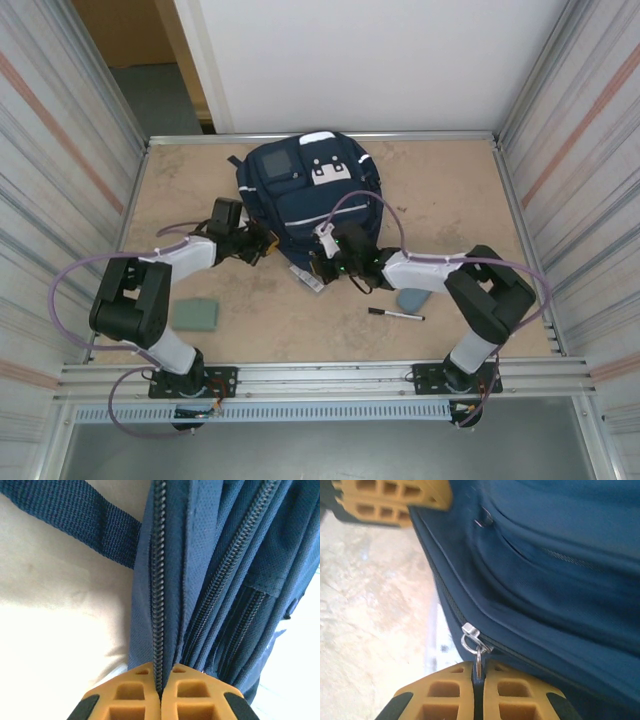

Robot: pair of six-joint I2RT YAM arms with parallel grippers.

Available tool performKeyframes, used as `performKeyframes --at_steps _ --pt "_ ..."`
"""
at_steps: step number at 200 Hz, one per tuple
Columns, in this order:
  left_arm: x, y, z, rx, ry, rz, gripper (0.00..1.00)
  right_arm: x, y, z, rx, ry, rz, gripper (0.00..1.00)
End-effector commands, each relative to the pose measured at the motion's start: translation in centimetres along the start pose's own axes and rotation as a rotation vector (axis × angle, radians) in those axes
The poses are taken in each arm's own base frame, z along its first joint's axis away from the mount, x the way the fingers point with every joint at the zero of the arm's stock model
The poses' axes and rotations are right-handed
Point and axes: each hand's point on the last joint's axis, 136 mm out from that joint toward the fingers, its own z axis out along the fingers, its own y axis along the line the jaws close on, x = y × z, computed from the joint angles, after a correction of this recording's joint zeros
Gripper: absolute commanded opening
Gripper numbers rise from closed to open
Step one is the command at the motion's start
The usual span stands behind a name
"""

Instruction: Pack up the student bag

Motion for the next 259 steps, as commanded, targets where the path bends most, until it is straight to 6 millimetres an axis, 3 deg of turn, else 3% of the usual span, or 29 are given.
performKeyframes --at_steps 1,27,59,89,121,155,188,225,259 --pt "-6.0 1.1 -0.9 -0.064 -0.158 0.004 0.00 5.9 -4.1 -2.2 0.121 0.220 0.117 0.00" --pt "-8.1 1.4 0.2 -0.108 -0.085 -0.047 0.00 7.0 -5.9 -3.0 0.128 0.229 0.194 0.00" --pt "-11.1 -2.2 2.2 -0.025 -0.045 -0.019 0.01 5.7 -5.9 -2.6 0.095 0.213 0.197 0.00" --pt "-11.6 -4.9 2.6 0.044 -0.007 0.015 0.20 3.4 -4.7 -1.6 0.033 0.161 0.182 0.00" --pt "-9.1 -4.1 0.2 -0.002 0.028 0.045 0.29 0.2 -2.2 -0.6 -0.010 0.064 0.122 0.00" --pt "-3.5 -0.7 -3.1 -0.089 0.058 0.000 0.37 -3.4 1.7 0.9 -0.083 -0.042 0.066 0.00" --pt "0.6 0.2 -5.3 -0.108 0.031 0.006 0.43 -5.3 5.1 2.6 -0.167 -0.103 0.018 0.00" --pt "1.6 0.6 -6.2 -0.153 -0.045 0.013 0.48 -6.2 7.8 4.2 -0.199 -0.153 -0.026 0.00" --pt "2.3 2.7 -4.4 -0.200 -0.031 -0.080 0.50 -5.6 9.5 5.3 -0.217 -0.150 -0.040 0.00"
